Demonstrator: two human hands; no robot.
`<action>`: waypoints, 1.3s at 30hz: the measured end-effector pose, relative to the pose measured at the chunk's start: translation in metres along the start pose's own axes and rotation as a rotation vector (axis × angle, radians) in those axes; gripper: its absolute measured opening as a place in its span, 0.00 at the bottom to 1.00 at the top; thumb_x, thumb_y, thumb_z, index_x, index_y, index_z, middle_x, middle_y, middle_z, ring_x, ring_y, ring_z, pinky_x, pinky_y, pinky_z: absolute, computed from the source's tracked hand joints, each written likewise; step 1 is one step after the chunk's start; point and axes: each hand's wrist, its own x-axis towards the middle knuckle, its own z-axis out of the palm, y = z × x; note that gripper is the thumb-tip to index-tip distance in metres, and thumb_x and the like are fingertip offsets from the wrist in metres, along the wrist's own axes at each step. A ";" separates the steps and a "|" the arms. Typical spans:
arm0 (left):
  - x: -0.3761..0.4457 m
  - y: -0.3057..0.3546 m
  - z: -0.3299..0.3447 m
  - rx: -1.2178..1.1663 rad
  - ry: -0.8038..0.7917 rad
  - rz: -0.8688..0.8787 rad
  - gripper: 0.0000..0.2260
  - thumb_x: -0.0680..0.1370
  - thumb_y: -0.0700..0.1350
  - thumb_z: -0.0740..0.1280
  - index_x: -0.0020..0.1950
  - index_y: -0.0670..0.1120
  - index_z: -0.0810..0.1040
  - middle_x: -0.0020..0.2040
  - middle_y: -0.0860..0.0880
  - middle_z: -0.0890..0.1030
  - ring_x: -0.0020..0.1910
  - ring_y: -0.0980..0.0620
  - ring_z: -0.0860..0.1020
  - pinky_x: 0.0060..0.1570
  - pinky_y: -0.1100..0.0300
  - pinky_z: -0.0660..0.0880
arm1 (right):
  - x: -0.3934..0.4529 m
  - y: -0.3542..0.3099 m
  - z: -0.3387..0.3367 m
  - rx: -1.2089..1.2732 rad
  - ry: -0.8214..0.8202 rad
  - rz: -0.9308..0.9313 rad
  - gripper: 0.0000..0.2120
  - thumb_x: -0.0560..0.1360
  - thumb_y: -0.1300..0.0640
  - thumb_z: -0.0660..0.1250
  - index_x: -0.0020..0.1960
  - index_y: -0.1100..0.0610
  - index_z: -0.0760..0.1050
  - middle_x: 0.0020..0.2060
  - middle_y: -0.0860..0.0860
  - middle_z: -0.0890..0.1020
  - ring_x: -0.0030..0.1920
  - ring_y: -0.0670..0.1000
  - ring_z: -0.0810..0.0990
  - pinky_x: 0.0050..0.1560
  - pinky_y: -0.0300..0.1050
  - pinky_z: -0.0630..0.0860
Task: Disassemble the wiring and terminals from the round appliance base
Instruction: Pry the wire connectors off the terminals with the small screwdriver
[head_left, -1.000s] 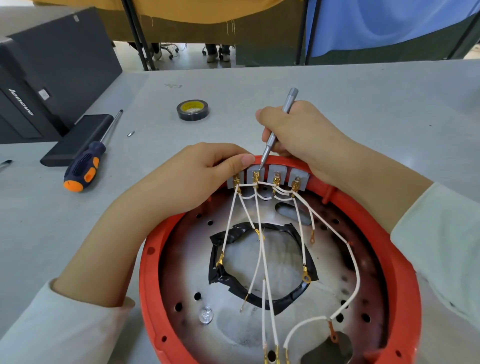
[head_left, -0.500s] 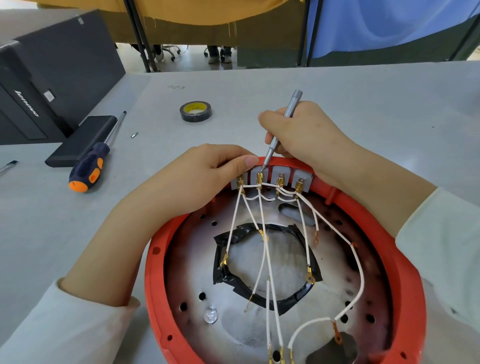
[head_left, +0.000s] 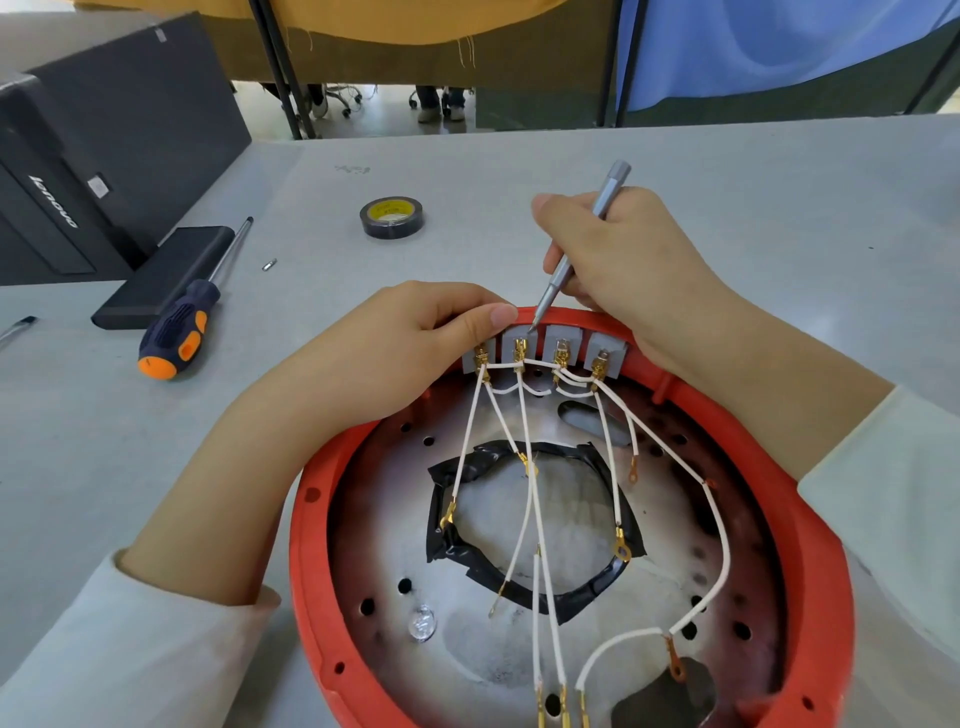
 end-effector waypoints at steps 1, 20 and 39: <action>0.000 0.000 0.000 0.000 0.001 0.000 0.14 0.78 0.58 0.57 0.53 0.57 0.80 0.47 0.58 0.83 0.49 0.60 0.78 0.54 0.63 0.72 | 0.000 0.000 0.001 -0.031 -0.008 -0.007 0.21 0.78 0.53 0.60 0.27 0.55 0.72 0.18 0.43 0.73 0.24 0.41 0.73 0.27 0.39 0.74; 0.000 0.000 0.000 -0.020 0.004 0.000 0.13 0.79 0.56 0.58 0.56 0.57 0.80 0.48 0.58 0.83 0.51 0.59 0.78 0.55 0.63 0.72 | 0.011 0.001 0.003 -0.085 -0.106 0.198 0.18 0.77 0.50 0.62 0.29 0.55 0.74 0.15 0.43 0.72 0.18 0.39 0.70 0.21 0.28 0.67; 0.000 -0.002 0.000 -0.019 0.003 -0.007 0.13 0.79 0.58 0.57 0.52 0.58 0.80 0.46 0.60 0.82 0.48 0.62 0.78 0.51 0.67 0.72 | 0.002 0.001 0.003 -0.035 -0.001 0.012 0.20 0.77 0.55 0.61 0.26 0.54 0.73 0.18 0.45 0.73 0.25 0.43 0.73 0.29 0.38 0.74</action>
